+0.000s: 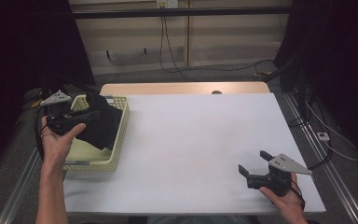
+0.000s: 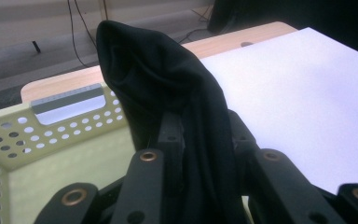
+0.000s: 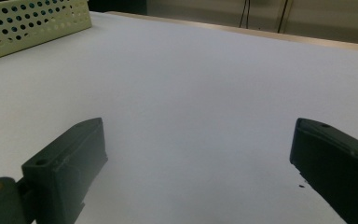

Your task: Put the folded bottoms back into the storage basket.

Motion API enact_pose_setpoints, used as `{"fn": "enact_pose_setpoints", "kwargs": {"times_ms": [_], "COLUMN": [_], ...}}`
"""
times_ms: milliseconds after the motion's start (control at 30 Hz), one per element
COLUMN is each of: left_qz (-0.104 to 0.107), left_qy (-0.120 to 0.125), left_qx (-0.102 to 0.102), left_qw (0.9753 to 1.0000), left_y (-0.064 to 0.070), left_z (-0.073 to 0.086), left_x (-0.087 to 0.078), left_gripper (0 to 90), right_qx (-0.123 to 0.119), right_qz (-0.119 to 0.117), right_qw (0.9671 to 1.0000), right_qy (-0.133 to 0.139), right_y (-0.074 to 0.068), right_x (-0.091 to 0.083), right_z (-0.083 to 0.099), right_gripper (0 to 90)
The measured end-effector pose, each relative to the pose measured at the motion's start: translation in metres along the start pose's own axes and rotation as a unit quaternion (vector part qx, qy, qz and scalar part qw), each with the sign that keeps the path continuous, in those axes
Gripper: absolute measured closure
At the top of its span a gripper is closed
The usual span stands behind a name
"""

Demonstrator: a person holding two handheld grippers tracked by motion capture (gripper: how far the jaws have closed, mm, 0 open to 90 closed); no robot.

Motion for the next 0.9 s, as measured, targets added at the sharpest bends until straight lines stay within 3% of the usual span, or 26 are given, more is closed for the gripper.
{"fn": "enact_pose_setpoints", "kwargs": {"times_ms": [133, 267, 433, 733, 900], "left_qz": [-0.005, 0.008, 0.0, 0.002, -0.011], "left_qy": [-0.016, -0.017, -0.025, -0.021, -0.026], "left_qx": [-0.003, -0.007, -0.005, -0.016, -0.029], "left_qw": [0.9999, 0.9998, 0.9997, 0.9997, 0.9992], "left_y": [-0.001, 0.002, -0.001, -0.015, -0.026], "left_z": [0.002, 0.001, 0.001, 0.004, 0.01], "left_x": [0.011, 0.019, 0.025, 0.035, 0.04], "left_gripper": [73.5, 73.4, 73.4, 73.2, 72.8], "right_qx": [-0.001, 0.001, 0.001, 0.0, 0.003], "right_qz": [-0.001, -0.003, -0.003, -0.003, -0.003], "right_qw": [1.0, 1.0, 1.0, 1.0, 1.0], "right_qy": [0.0, 0.0, -0.001, -0.004, -0.005], "right_y": [0.0, 0.0, 0.0, 0.0, 0.0], "right_x": [0.0, 0.0, 0.0, 0.001, 0.001], "right_z": [0.0, 0.0, 0.0, 0.001, 0.001], "right_gripper": [3.4, 3.4, 3.4, 3.4, 3.4]}}
Point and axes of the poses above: each handheld gripper's, and its own axes: x roughly forward along the jaws, z roughly out of its underside, y roughly to its right, the point moved 3 cm from there along x, roughly forward along the jaws, and after that the axes turned 9 degrees about -z, right-handed, at the moved point
